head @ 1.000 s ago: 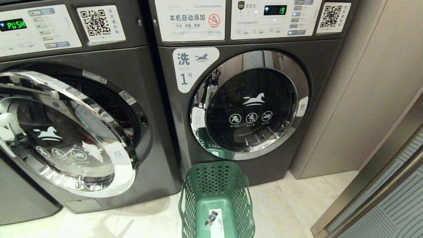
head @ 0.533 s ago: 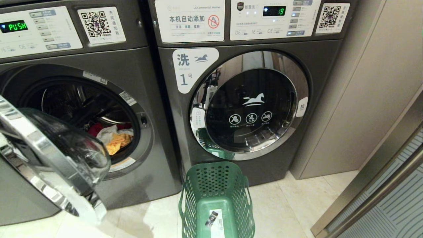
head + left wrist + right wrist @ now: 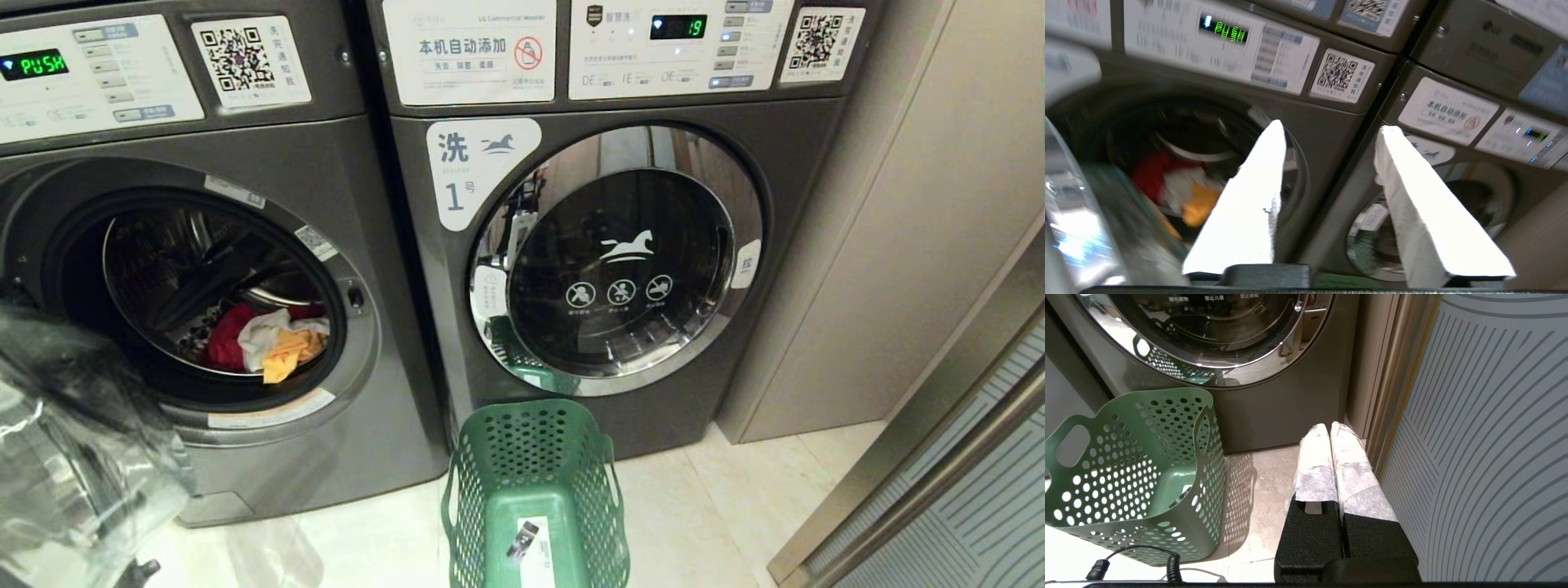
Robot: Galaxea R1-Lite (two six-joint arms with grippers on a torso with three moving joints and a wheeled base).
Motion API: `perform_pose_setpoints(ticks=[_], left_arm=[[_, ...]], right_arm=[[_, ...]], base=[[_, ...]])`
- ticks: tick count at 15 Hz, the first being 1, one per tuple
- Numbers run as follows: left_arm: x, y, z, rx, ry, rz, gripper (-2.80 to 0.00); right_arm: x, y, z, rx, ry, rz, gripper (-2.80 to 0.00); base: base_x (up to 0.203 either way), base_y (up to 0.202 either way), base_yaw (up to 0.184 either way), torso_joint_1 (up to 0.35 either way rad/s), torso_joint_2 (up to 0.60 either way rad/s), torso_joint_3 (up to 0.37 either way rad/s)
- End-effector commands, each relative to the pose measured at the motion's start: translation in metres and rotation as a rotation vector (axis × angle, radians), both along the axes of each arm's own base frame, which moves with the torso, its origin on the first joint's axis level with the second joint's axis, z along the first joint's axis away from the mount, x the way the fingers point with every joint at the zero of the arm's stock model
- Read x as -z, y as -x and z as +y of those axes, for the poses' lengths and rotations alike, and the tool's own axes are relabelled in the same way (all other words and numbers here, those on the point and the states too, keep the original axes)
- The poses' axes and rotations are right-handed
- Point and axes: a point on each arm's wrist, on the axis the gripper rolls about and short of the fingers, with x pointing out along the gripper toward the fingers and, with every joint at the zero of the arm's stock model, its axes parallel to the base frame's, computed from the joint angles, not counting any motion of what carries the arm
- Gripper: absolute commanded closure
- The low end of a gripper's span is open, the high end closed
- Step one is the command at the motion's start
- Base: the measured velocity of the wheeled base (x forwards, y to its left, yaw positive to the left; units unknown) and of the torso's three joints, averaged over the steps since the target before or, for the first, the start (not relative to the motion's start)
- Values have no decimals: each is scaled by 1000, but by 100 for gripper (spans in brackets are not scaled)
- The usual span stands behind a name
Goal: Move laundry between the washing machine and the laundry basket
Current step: Open the lid of the washing machine
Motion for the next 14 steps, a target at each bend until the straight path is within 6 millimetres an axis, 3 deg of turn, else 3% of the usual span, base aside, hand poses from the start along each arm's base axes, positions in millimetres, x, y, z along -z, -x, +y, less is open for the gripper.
perform_pose_setpoints(ticks=[1,3,5,6,10,14], left_arm=[[13,-16,7,-23,193,119,0],[26,-28,12,-248,4,266,0],[43,-32,12,-486,-173,606,0],[46,-34,12,-507,-215,757,0],[58,-76,52,-613,-111,1113,0],[78,-108,98,-780,0,1222,0]], right_arm=[[0,0,0,0,0,-1,0],[0,0,0,0,0,1,0],[0,0,0,0,0,-1,0],[0,0,0,0,0,0,0],[0,0,0,0,0,1,0],[0,0,0,0,0,1,0]], base=[[0,0,0,0,0,0],[0,0,0,0,0,0],[0,0,0,0,0,0],[0,0,0,0,0,0],[0,0,0,0,0,0],[0,0,0,0,0,0]])
